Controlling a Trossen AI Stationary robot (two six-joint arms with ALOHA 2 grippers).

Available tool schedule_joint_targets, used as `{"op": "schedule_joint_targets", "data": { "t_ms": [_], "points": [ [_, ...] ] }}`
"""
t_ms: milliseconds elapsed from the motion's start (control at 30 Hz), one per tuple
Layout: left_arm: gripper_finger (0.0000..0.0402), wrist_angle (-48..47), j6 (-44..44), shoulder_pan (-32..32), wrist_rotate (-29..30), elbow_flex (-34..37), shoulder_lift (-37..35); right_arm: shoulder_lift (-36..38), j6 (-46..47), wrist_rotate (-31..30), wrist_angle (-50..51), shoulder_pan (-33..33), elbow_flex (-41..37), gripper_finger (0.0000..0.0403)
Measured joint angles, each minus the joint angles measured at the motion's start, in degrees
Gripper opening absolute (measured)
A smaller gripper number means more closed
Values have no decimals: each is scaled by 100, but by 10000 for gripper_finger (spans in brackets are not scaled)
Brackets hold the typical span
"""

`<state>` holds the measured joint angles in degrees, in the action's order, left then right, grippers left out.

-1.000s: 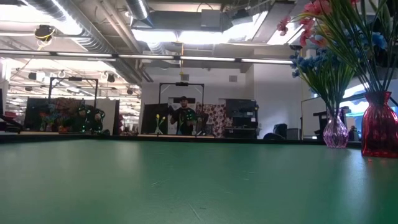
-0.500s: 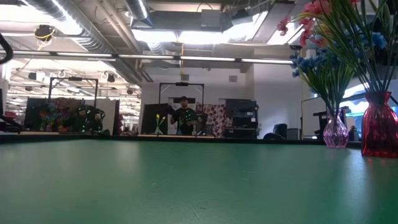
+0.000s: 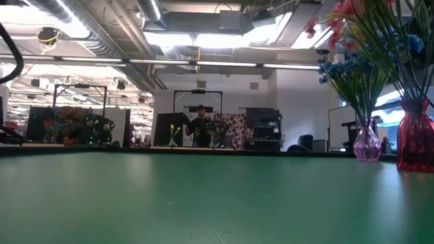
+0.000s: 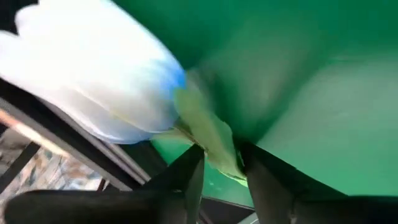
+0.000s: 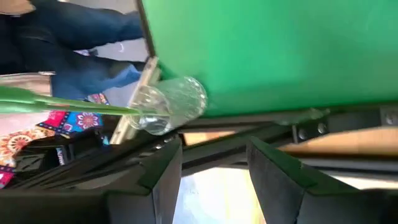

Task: Sort flowers into vase by color
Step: Put the white flower into the transparent vase

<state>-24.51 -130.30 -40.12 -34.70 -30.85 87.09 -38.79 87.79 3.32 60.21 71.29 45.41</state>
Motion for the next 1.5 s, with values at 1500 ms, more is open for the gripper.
{"op": "schedule_joint_targets", "data": {
  "t_ms": [1500],
  "points": [
    [6, 1158, 8108, 1463, 7063, -4834, 19, -583, -7431, -5523, -4660, -7, 2271, 189]
  ]
}}
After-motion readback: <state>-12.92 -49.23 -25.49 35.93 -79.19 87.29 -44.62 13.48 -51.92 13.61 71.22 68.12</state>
